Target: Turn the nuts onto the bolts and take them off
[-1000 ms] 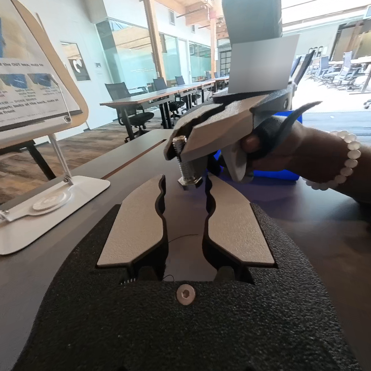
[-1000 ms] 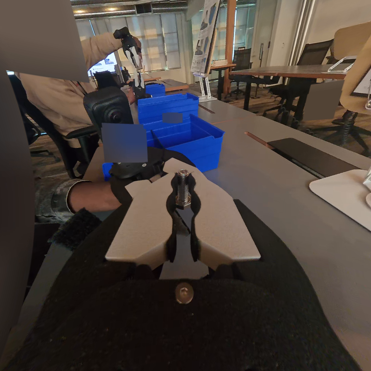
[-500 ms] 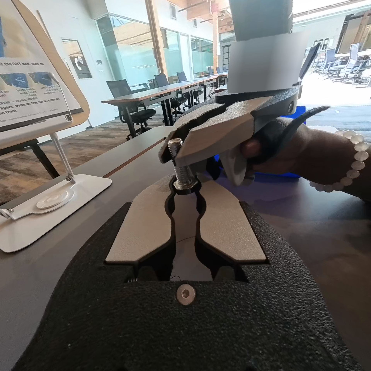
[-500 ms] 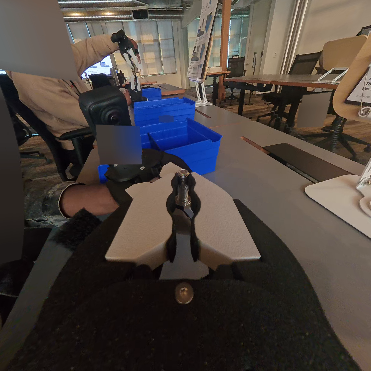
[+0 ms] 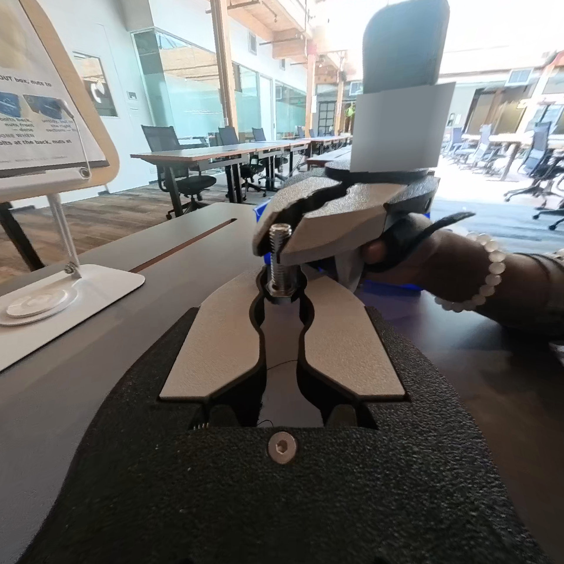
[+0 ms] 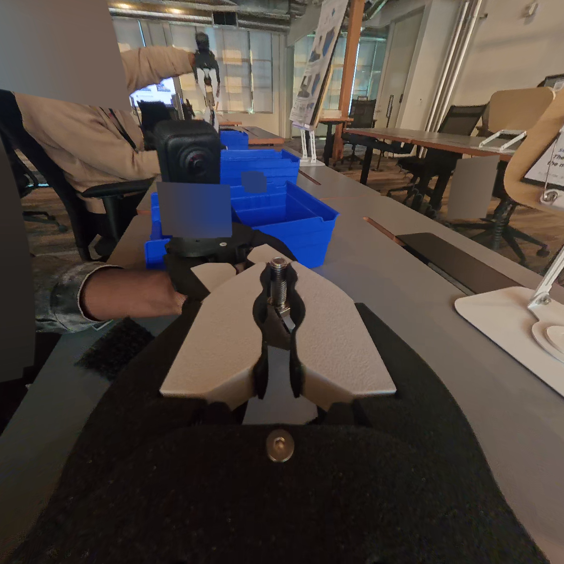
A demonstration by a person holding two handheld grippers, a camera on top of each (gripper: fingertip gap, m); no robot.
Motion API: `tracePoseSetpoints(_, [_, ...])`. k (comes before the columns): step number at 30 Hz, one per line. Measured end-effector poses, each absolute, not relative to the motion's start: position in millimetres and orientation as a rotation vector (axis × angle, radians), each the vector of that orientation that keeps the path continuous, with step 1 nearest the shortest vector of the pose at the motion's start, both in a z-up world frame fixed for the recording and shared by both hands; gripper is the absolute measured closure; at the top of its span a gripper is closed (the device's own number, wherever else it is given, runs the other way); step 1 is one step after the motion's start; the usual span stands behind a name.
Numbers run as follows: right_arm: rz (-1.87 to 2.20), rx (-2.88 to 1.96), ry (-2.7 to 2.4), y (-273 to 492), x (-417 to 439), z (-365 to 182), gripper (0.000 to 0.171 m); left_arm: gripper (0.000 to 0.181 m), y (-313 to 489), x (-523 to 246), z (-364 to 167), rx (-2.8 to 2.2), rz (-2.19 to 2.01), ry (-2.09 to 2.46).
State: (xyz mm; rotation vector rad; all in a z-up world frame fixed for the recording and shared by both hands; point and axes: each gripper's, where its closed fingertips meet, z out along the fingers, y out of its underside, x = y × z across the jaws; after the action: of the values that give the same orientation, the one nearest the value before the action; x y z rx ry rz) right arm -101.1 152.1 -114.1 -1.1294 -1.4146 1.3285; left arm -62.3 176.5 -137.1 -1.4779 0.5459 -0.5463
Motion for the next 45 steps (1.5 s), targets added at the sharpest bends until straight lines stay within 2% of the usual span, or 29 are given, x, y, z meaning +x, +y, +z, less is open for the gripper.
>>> tracePoseSetpoints(5, [1.353,-1.118,-1.402,151.6,-101.3,-112.0,0.162,0.163,175.9,-62.4,-136.7,-1.478,-0.521,0.564])
tracePoseSetpoints(8, [1.380,-1.129,-1.390,151.8,-99.9,-109.8,0.162,0.155,180.0,-63.3,-145.4,-1.525,-0.479,0.581])
tracePoseSetpoints(15, [1.372,-1.127,-1.386,153.4,-100.0,-109.7,0.162,0.165,177.4,-62.3,-142.1,-1.497,-0.488,0.584])
tracePoseSetpoints(31, [1.368,-1.185,-1.420,155.0,-100.5,-116.6,0.162,0.166,177.7,-60.4,-147.6,-1.485,-0.563,0.580])
tracePoseSetpoints(32, [1.372,-1.178,-1.425,154.6,-99.8,-115.8,0.157,0.166,175.9,-58.5,-146.4,-1.467,-0.601,0.581])
tracePoseSetpoints(36, [1.402,-1.215,-1.491,154.3,-92.5,-110.7,0.100,0.166,169.3,-55.5,-146.8,-1.413,-0.707,0.618])
tracePoseSetpoints(37, [1.403,-1.210,-1.507,154.8,-89.0,-108.5,0.094,0.166,167.6,-54.0,-147.9,-1.399,-0.735,0.627])
tracePoseSetpoints(39, [1.401,-1.158,-1.521,154.3,-80.8,-99.5,0.091,0.166,165.3,-50.5,-152.0,-1.384,-0.765,0.659])
tracePoseSetpoints(45, [1.343,-1.042,-1.564,143.9,-64.6,-67.6,0.102,0.166,162.7,-39.2,-164.3,-1.362,-0.809,0.718])
